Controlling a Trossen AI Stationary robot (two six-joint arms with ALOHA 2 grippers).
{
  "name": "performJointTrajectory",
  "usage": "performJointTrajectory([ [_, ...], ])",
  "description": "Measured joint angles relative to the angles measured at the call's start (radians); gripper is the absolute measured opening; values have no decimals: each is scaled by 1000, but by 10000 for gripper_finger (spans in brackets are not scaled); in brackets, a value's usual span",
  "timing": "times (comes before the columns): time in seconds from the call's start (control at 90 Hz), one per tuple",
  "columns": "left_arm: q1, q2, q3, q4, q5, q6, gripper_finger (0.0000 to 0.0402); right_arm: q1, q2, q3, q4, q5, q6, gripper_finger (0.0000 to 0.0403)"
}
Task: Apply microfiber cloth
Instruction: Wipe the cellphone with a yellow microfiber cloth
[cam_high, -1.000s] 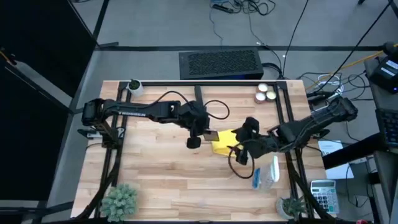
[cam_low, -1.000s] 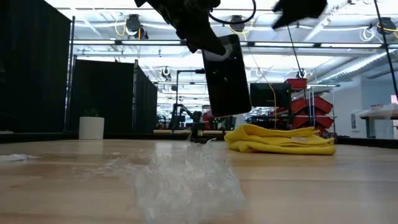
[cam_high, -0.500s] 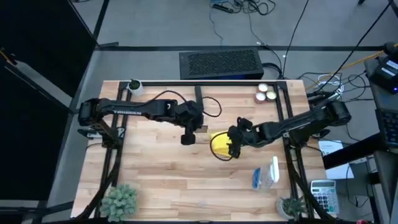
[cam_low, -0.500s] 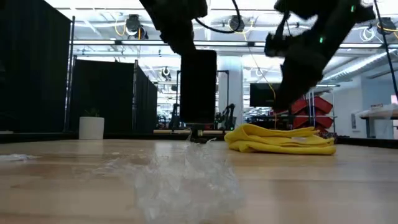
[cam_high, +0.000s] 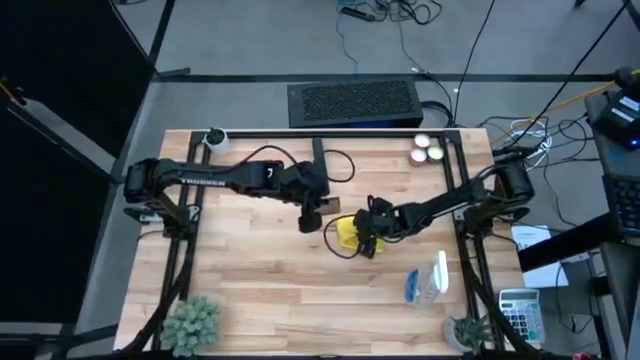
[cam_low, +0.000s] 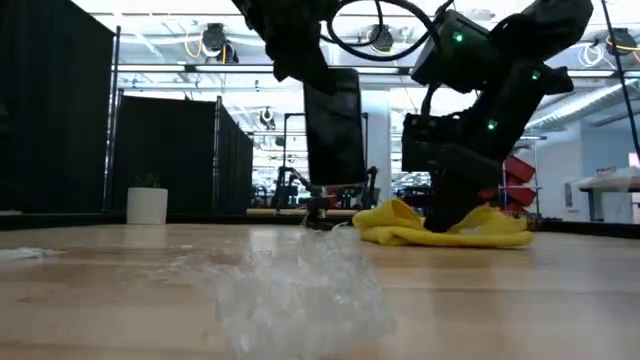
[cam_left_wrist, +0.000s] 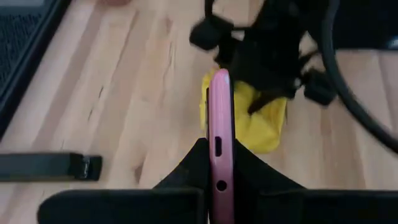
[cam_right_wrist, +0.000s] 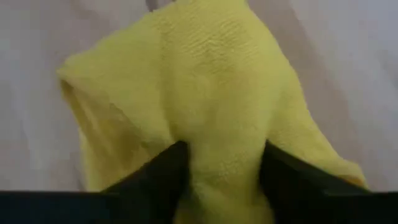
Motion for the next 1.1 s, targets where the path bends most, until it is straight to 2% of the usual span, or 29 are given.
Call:
performJointTrajectory([
  [0.056,-4,0,0,5,-12,0,10,31,-21,-2,-4,9,-4,45],
  [0.1,-7,0,0,7,-39,0,10,58,-52,-7,-23,24,-14,22],
  [0.222,-5,0,-1,5,-198,24,10,131,-145,-18,-80,78,-14,19],
  [0.311,7,-7,-2,42,-218,35,10,164,-221,-14,-46,173,-47,15],
  [0.389,17,-16,-33,158,-186,37,10,190,-268,-14,-21,266,-90,13],
  [0.456,38,-35,-101,288,-113,8,10,214,-306,-14,7,360,-135,12],
  [0.622,104,-64,-297,680,29,-169,10,264,-374,-13,76,640,-256,11],
  [0.689,109,-62,-352,832,62,-235,10,266,-389,-13,139,712,-316,11],
  [0.767,101,-42,-381,960,92,-295,10,240,-389,-12,229,726,-416,10],
  [0.856,78,-16,-385,1030,114,-315,10,198,-377,-12,335,738,-527,9],
  [0.978,60,-16,-387,1083,80,-309,10,140,-377,-11,466,741,-650,9],
  [1.1,71,-31,-385,1064,101,-313,10,127,-377,-10,453,747,-679,9],
])
